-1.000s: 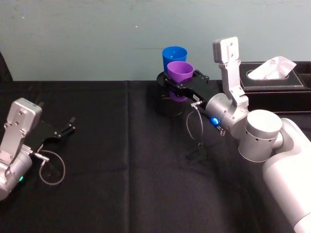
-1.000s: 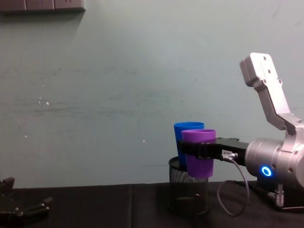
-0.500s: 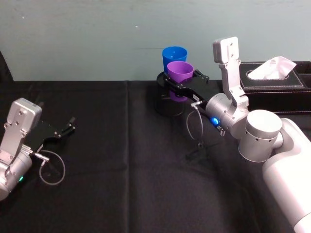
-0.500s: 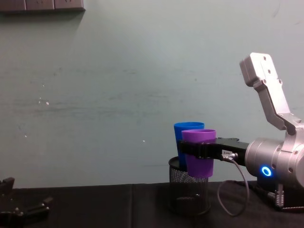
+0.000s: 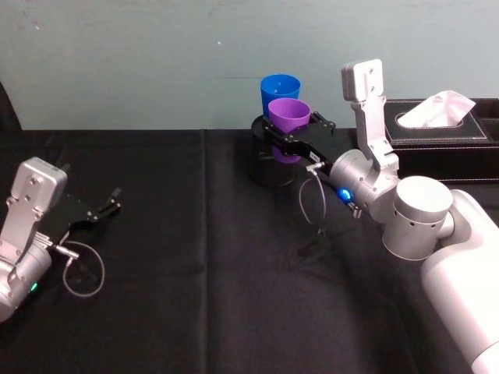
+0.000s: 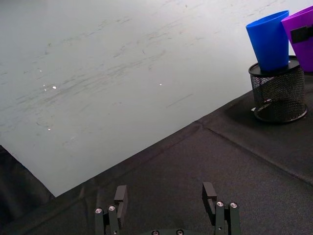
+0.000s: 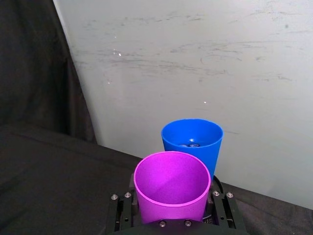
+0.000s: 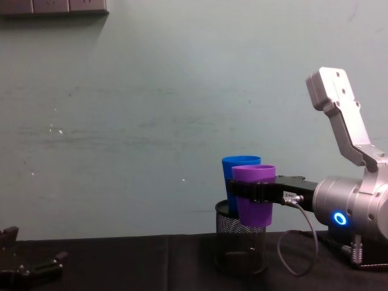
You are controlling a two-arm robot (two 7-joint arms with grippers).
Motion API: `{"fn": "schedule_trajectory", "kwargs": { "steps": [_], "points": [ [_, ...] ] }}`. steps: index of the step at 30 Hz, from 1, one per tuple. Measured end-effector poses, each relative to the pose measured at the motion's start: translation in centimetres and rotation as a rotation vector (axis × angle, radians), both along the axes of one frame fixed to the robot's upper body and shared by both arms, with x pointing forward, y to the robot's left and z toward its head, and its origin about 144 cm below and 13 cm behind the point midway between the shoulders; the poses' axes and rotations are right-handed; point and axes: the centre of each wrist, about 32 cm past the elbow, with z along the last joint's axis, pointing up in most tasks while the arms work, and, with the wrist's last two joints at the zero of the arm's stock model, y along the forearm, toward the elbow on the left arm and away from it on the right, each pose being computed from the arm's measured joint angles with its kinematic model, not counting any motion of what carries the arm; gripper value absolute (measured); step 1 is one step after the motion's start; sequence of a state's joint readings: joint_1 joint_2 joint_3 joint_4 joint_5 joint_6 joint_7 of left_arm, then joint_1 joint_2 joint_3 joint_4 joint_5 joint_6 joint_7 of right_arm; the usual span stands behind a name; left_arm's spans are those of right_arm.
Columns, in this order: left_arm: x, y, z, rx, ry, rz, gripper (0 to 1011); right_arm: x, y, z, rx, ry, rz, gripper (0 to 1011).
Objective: Pick up one cup with a gripper and tap it against the other cup.
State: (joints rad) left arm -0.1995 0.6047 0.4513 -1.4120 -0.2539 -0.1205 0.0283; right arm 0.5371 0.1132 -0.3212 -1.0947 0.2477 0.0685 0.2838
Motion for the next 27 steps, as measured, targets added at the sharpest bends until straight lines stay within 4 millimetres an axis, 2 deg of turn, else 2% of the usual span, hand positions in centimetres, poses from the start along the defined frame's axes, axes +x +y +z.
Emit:
{"fn": "schedule_trajectory", "kwargs": {
  "steps": [27],
  "points": [
    [0.0,0.0,0.0,0.0,0.0,0.0,1000,0.0,0.0,0.0,0.0,0.0,0.0,734]
  ]
}}
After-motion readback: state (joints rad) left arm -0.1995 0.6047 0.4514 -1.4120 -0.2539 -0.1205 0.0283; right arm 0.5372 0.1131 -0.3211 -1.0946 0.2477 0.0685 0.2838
